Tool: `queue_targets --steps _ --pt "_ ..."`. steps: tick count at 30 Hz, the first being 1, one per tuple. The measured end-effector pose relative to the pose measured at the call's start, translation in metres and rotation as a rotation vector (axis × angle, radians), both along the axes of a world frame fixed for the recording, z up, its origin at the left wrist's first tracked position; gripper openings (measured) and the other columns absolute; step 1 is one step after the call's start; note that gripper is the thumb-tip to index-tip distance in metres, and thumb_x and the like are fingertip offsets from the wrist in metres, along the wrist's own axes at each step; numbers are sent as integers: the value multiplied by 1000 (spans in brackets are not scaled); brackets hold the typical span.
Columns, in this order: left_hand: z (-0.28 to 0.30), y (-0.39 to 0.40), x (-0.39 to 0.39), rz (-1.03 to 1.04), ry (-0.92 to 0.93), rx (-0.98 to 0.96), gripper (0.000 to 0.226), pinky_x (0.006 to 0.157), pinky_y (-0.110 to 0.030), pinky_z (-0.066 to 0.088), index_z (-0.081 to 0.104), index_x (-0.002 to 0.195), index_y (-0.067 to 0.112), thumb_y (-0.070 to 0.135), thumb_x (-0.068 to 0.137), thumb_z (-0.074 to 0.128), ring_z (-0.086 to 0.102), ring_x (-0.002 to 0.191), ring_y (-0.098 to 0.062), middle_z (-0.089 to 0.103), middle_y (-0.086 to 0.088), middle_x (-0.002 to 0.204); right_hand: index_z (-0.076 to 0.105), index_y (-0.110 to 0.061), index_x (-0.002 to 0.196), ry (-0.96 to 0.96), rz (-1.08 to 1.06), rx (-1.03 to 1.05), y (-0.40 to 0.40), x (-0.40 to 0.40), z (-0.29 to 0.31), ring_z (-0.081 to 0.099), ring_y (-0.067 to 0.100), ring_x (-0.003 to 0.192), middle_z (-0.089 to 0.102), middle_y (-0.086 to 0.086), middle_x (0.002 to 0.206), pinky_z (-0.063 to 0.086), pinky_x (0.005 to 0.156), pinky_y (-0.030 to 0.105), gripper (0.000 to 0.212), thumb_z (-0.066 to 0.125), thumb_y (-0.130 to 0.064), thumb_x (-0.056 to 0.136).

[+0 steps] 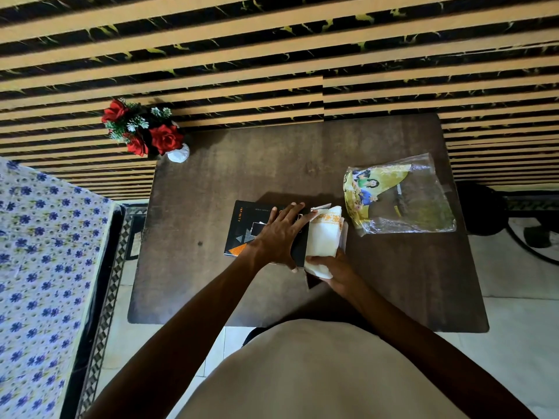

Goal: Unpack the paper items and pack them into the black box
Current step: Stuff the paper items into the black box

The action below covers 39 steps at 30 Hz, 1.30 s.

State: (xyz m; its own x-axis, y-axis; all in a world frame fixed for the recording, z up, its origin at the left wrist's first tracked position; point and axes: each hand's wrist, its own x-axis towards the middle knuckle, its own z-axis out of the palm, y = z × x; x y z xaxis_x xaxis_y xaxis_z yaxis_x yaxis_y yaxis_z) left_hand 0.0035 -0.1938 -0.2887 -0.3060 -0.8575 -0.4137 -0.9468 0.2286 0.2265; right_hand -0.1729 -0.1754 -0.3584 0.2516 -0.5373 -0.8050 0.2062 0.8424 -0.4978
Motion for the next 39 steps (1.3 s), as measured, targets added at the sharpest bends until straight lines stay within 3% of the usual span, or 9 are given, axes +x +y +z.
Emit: queue_targets --steps 2,7,13,16,18,21,25,31,39 --pt "0 2 1 1 0 8 140 116 -58 -2 5 153 23 54 46 90 -2 150 -32 3 -12 162 49 -16 133 -51 -33 26 -1 -2 1 57 32 116 62 11 120 55 77 39 68 75 7 74" --pt "-3 5 1 3 15 17 138 116 -58 -4 8 153 22 53 46 90 -3 150 -32 3 -11 162 47 -25 137 -95 -9 88 -18 -17 6 55 34 120 60 13 130 50 97 51 61 73 -30 82" --pt "-1 4 2 33 77 20 139 117 -59 -3 5 153 22 52 47 89 -2 150 -31 5 -10 162 50 -21 129 -68 173 20 -33 -17 13 57 30 111 62 11 120 50 94 50 50 67 -4 85" --pt "0 4 2 45 101 20 138 117 -58 -4 6 153 21 50 48 90 -1 150 -30 7 -10 162 50 -23 120 -27 224 0 -35 -11 18 57 25 97 62 6 106 51 78 40 43 63 -1 87" --pt "0 3 2 46 99 20 138 116 -57 -5 6 153 21 50 48 90 -1 150 -30 6 -10 162 50 -22 124 -37 219 -7 -35 -7 17 58 26 98 63 7 107 50 79 40 45 62 1 86" --pt "-3 4 1 45 92 16 138 116 -58 -4 6 153 21 50 47 90 -2 150 -30 6 -10 162 49 -17 132 -49 198 21 -32 -1 13 57 29 106 63 10 114 49 90 45 52 65 -1 84" --pt "-5 5 1 44 99 14 138 117 -58 -3 6 153 21 51 47 90 -1 150 -30 7 -10 162 55 -18 118 -64 147 95 -33 0 21 58 26 96 64 9 104 49 79 41 32 64 -11 89" --pt "-5 6 4 51 124 7 135 118 -60 -1 9 153 19 52 48 89 1 150 -31 10 -11 162 51 -16 126 -78 190 162 -46 -2 28 58 28 96 62 12 106 48 78 41 38 59 -19 90" --pt "-7 3 3 59 125 6 136 118 -60 -1 9 153 19 52 48 89 1 150 -30 10 -11 161 54 -23 100 -69 188 203 -47 2 25 58 26 92 62 10 101 46 70 40 9 59 -21 93"
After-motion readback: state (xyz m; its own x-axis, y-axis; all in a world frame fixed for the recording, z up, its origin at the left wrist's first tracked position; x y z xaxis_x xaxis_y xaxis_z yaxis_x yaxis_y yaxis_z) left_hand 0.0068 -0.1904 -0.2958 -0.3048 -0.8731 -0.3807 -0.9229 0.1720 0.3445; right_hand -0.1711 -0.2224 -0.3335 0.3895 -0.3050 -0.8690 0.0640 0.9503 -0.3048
